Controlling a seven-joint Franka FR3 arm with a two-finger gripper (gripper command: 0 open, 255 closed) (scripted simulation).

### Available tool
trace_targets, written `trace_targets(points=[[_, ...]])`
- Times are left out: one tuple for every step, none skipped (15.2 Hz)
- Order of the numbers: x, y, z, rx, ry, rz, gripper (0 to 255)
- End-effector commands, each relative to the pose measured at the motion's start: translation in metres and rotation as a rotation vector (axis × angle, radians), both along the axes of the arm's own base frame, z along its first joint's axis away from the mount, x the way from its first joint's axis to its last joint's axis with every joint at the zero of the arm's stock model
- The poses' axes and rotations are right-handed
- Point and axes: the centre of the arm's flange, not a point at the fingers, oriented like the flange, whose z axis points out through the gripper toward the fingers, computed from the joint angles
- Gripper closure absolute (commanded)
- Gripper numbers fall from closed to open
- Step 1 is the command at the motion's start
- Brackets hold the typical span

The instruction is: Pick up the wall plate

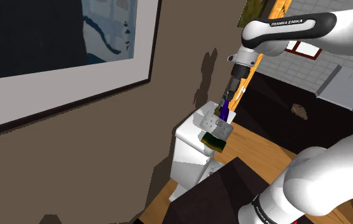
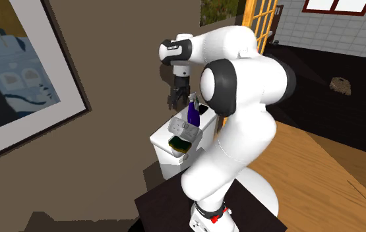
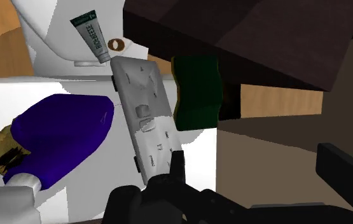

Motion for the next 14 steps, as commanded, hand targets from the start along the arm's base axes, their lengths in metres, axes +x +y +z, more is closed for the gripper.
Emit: trace_targets(points=[[0.017,-0.015,-0.022,0.039,0.022,0.050,0],[0.025,-0.022,-0.035,0.058,0.034,0.073,0],[0.034,-0.028,-0.047,0.077,0.045,0.096,0],[0.042,-0.033,-0.060,0.096,0.057,0.119,0],[0.050,-0.038,-0.072,0.115,0.069,0.142,0],[0.058,-0.043,-0.085,0.134,0.080,0.165,0],[0.067,-0.047,-0.098,0.153,0.092,0.187,0],[0.075,-0.051,-0.112,0.172,0.104,0.210,0],[0.083,-0.054,-0.125,0.191,0.115,0.233,0],[0.091,-0.057,-0.139,0.210,0.127,0.256,0],[0.092,-0.057,-0.141,0.212,0.129,0.259,0],[0.092,-0.057,-0.146,0.212,0.129,0.259,0],[0.092,-0.057,-0.151,0.212,0.129,0.259,0],[0.092,-0.057,-0.157,0.212,0.129,0.259,0]])
